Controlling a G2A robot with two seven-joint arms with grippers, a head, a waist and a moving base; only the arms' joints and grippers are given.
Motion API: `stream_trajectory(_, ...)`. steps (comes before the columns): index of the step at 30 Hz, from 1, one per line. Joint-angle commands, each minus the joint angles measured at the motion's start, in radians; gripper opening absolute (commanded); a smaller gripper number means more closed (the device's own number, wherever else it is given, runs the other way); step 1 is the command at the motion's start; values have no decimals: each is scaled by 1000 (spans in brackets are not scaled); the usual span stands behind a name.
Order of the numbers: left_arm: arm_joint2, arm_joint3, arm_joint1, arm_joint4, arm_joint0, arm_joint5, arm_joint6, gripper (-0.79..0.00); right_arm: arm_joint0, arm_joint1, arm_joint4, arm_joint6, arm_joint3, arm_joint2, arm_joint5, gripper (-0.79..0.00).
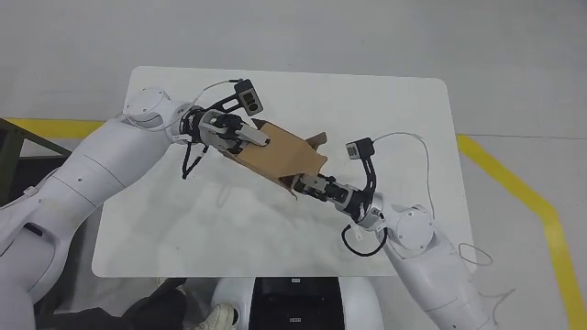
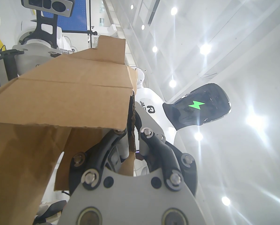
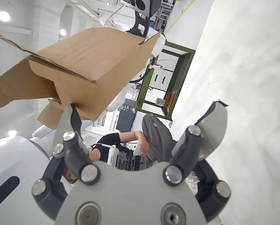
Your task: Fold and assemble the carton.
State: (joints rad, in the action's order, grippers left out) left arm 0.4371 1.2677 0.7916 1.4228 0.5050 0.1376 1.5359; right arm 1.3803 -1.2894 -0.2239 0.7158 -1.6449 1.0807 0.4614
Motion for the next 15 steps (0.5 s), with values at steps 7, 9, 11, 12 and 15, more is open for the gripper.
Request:
stream_trajectory(7,0,0,0,0,0,0,0,-785,-3,2,46,-30,-10,-14,-21,0)
stream_trajectory(9,0,0,0,0,0,0,0,-785,-3,2,57,-39,-13,-16,-27,0)
stream_trajectory(11,0,0,0,0,0,0,0,-785,-2,3,68,-48,-16,-18,-32,0)
stream_trajectory(12,0,0,0,0,0,0,0,-785,-1,3,73,-53,-18,-19,-35,0)
stream_trajectory(15,0,0,0,0,0,0,0,-785,0,4,88,-65,-23,-22,-46,0)
